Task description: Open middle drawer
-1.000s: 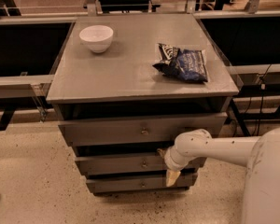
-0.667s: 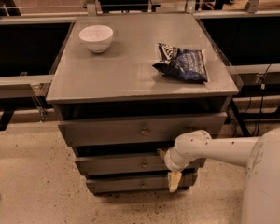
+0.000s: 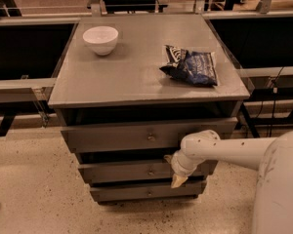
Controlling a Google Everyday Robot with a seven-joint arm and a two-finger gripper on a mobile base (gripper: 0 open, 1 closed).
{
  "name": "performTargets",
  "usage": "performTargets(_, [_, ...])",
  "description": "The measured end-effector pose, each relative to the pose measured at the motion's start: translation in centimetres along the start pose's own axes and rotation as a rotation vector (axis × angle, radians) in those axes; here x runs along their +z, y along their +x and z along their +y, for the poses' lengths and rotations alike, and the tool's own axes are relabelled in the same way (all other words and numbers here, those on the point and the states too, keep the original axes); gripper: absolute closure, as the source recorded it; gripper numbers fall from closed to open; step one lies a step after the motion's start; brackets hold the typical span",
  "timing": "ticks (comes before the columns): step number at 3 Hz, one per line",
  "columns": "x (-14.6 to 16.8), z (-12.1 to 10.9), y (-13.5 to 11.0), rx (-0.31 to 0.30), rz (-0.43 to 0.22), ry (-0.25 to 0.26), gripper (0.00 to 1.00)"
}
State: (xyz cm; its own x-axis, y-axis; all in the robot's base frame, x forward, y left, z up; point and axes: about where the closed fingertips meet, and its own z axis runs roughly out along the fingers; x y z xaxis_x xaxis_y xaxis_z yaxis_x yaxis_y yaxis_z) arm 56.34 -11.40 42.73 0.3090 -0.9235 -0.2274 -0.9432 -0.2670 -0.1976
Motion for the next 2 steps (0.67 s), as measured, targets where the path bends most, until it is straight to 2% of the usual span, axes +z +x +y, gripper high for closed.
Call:
performTargets(1, [-0.22,-0.06,-0.09,-0.003,-0.001,-0.008,0.62])
performTargets(2, [-0.36,-0.12,-0.13,-0.004,-0.008,-0.014,0.76])
